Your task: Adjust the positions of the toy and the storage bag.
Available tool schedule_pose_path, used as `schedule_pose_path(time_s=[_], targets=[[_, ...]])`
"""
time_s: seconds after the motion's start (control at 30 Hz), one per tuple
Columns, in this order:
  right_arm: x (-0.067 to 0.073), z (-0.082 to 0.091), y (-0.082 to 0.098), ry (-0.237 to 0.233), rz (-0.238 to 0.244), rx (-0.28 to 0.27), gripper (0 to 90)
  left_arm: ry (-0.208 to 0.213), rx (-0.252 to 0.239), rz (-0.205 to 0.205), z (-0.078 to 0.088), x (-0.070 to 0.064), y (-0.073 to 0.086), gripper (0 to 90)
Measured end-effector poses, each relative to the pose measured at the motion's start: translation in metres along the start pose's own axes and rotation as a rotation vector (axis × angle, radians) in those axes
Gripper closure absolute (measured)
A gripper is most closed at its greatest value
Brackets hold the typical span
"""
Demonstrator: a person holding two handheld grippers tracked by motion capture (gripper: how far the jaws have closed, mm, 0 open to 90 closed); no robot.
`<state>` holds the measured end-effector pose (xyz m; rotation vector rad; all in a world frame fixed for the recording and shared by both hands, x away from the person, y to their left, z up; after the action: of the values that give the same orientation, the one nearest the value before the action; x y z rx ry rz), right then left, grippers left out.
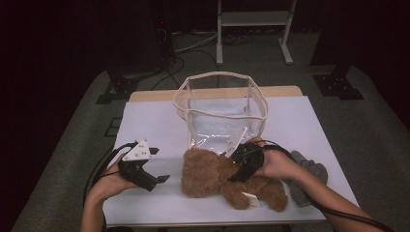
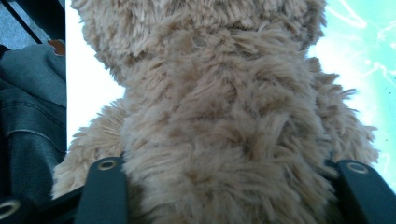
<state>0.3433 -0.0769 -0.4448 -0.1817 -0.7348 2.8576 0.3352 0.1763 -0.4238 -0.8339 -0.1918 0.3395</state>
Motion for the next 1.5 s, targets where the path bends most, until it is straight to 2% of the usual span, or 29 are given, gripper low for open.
schedule_pose_path(time_s=[0.37,0.53,0.7,0.83,1.17,1.5], targets=[[-0.002,0.012,-0.004,0.003,0.002,-0.011,44.2,-0.009,-0.006,0.002,0.004,0.002,0.001,3.0],[-0.005,0.022,-0.008,0.004,-0.003,-0.04,44.2,-0.012,-0.012,0.003,0.006,0.002,0.001,3.0],[-0.002,0.035,-0.014,-0.002,0.003,-0.046,44.1,-0.014,-0.016,0.004,0.006,0.002,0.0,2.9],[0.0,0.049,-0.023,-0.019,0.009,-0.079,44.1,-0.011,-0.018,0.003,0.006,0.002,0.0,3.0],[-0.001,0.076,-0.042,-0.008,0.019,-0.136,44.9,-0.017,-0.024,0.007,0.011,0.003,0.001,2.9],[-0.003,0.093,-0.052,-0.004,0.011,-0.197,48.2,-0.02,-0.032,0.016,0.011,0.003,0.001,3.0]])
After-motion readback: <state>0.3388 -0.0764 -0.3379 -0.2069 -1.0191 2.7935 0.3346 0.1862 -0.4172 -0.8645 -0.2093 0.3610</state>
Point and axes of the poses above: each handheld gripper's, and its own axes: z roughly backward along the jaws, y roughly out of its underside, x roughly to its left, the point moved 8 cm from there along -z, roughly forward along the jaws, and after that the axes turned 6 degrees about y, right-handed, at the moved point
